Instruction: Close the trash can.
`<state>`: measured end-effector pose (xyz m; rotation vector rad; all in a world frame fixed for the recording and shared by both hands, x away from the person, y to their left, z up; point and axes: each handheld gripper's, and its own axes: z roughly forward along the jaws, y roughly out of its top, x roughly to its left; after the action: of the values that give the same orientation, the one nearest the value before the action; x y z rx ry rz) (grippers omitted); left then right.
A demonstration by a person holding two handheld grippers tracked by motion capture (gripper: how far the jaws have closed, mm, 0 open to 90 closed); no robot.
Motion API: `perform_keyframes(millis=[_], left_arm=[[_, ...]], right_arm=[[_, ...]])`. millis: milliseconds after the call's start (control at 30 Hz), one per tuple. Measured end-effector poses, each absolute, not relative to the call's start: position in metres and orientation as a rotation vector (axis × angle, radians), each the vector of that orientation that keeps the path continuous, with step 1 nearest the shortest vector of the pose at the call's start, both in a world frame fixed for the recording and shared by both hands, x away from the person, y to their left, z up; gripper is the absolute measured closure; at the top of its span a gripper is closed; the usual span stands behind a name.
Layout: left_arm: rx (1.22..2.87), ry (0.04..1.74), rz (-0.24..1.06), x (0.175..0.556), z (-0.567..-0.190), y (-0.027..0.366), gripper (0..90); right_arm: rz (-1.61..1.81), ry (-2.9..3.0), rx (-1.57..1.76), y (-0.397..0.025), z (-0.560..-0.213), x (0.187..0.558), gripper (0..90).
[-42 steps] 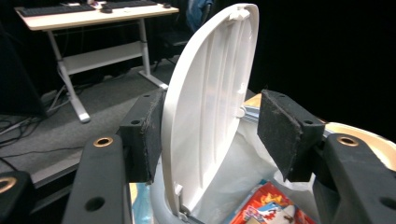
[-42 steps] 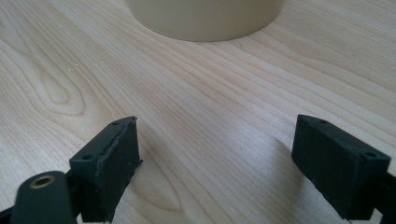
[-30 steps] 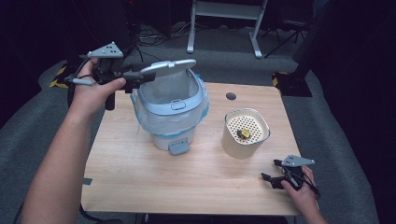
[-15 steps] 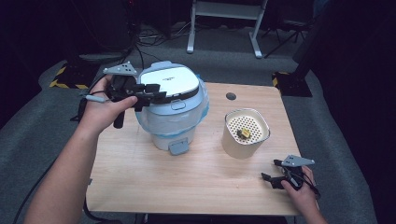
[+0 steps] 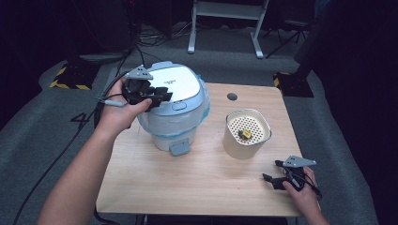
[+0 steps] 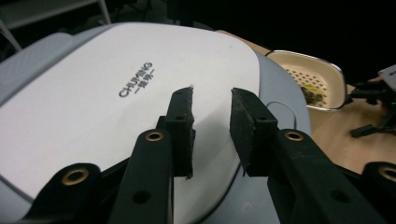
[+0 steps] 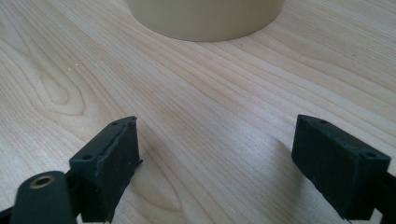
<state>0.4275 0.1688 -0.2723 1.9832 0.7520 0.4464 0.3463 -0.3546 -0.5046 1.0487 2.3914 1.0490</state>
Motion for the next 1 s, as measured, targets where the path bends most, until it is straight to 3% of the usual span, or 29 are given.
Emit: perform_keyframes(millis=[267,600,1000], left_arm=[[1.991,0.765,0.470,0.429,-0.272,0.159,68.2],[1.969,0.786,0.489,0.430,-0.274,0.154,89.0],[1.960,0.809,0.469,0.427,-0.278,0.150,90.0]], right_arm=[[1.048,2.392,1.049,-0.355,-0.505,0.346,15.1],[1.048,2.392,1.049,-0.355,-0.505,0.346,15.1],[1.047,2.391,1.047,-0.354,-0.505,0.346,15.0]])
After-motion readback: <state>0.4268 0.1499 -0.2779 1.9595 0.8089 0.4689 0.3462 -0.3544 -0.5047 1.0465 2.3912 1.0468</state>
